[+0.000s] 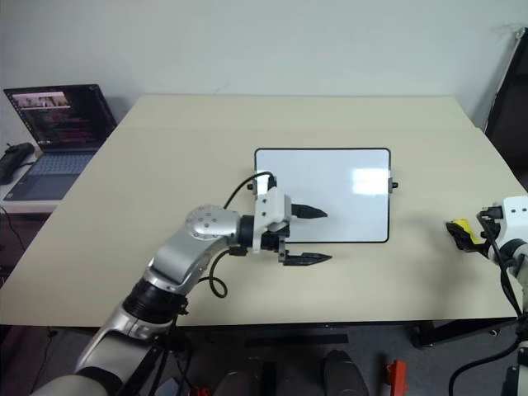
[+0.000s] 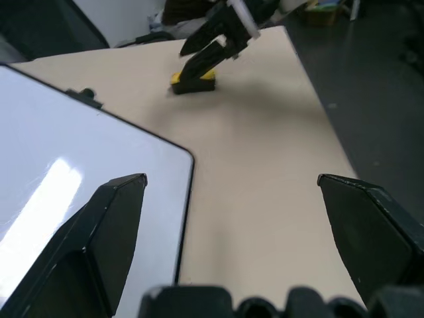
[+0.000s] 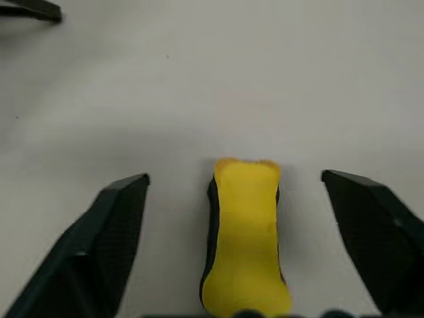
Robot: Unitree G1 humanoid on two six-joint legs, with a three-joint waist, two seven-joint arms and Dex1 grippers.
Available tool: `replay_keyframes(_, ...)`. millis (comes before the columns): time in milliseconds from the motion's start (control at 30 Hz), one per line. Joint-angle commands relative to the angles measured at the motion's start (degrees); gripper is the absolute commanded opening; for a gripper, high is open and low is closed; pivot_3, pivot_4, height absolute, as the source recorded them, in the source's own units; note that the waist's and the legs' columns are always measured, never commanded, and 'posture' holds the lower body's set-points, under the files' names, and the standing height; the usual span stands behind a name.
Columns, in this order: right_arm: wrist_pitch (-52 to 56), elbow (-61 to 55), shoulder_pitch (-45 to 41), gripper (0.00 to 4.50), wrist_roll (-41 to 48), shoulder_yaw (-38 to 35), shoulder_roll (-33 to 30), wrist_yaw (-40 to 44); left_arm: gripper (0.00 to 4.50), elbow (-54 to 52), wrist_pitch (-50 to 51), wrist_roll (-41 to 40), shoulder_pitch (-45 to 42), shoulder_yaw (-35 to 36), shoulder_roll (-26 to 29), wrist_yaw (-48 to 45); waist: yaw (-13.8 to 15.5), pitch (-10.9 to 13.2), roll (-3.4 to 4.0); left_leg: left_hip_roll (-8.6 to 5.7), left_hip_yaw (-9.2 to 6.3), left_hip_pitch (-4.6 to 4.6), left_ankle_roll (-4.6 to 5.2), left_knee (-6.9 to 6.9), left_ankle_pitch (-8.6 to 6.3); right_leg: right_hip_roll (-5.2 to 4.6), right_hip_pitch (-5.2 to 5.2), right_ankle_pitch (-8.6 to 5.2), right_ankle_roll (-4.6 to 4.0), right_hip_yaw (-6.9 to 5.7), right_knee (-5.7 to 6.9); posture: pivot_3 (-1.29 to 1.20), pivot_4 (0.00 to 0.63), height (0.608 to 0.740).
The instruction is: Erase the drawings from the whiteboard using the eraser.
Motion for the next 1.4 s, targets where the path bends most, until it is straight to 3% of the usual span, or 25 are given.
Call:
replay_keyframes(33, 0.78, -9.18, -2.87, 4.48, 1.23, -0.76, 0.19, -2.26, 4.50, 1.00, -3.65, 0.66, 0.12, 10.14, 0.92, 8.19, -0.26, 0.00, -0.01, 0.03, 0.00, 0.01, 0.00, -0.01, 0.00, 0.02, 0.00, -0.01, 0.02, 0.00, 0.00, 0.00, 0.150, 0.740)
replay_keyframes(200, -7.00, -7.20, -5.49, 4.48, -2.02, 2.15, 10.12, -9.67, 4.50, 4.72, -7.06, 2.90, 3.64, 20.37, 0.63, 21.10, -0.33, 0.01, -0.06, 0.10, -0.03, 0.13, -0.01, -0.02, -0.01, 0.11, 0.04, -0.04, 0.06, -0.03, 0.00, 0.00, 0.150, 0.740)
replay_keyframes(333, -19.19, 0.08, -7.62, 4.48, -2.54, -1.08, 17.09, -16.83, 4.50, 7.12, -6.61, 5.15, 4.62, 24.29, -0.86, 30.31, 0.82, 0.05, -0.08, 0.08, -0.12, -0.03, 0.00, 0.00, 0.00, -0.15, -0.02, 0.09, -0.11, -0.06, 0.04, 0.00, 0.150, 0.740)
replay_keyframes(467, -26.45, 2.58, -6.67, 4.48, -1.81, 0.89, 22.08, -15.95, 4.50, 12.21, -5.52, 9.57, 4.86, 26.61, -3.16, 42.27, 1.39, 0.05, -0.07, 0.03, -0.17, -0.16, 0.02, -0.01, -0.02, -0.22, -0.07, 0.15, -0.03, -0.10, -0.10, 0.00, 0.150, 0.740)
replay_keyframes(800, -32.57, 8.09, -6.07, 4.48, -0.33, 0.89, 25.54, -17.45, 4.50, 29.40, -29.74, 16.36, 6.55, 22.84, -8.54, 50.16, 1.31, 0.04, -0.07, -0.04, -0.17, -0.26, 0.02, -0.10, -0.02, -0.11, -0.08, 0.26, -0.08, -0.16, -0.44, 0.00, 0.150, 0.740)
replay_keyframes(1100, -35.82, 9.55, -5.05, 4.48, 0.12, 0.74, 29.25, -19.34, 4.50, 34.67, -31.52, 15.94, 6.90, 22.54, -13.74, 53.04, 1.08, 0.03, -0.03, -0.05, -0.16, -0.33, 0.02, -0.12, -0.03, -0.09, -0.11, 0.28, -0.04, -0.16, -0.47, 0.00, 0.150, 0.740)
replay_keyframes(1400, -39.89, 15.55, -9.51, 4.48, -3.03, 1.14, 29.04, -24.84, 4.50, 49.47, -37.05, 17.03, 2.14, 21.98, -11.76, 51.96, 1.10, 0.00, 0.01, -0.15, -0.16, -0.31, 0.03, -0.10, -0.02, -0.07, -0.09, 0.31, -0.04, -0.18, -0.45, 0.00, 0.150, 0.740)
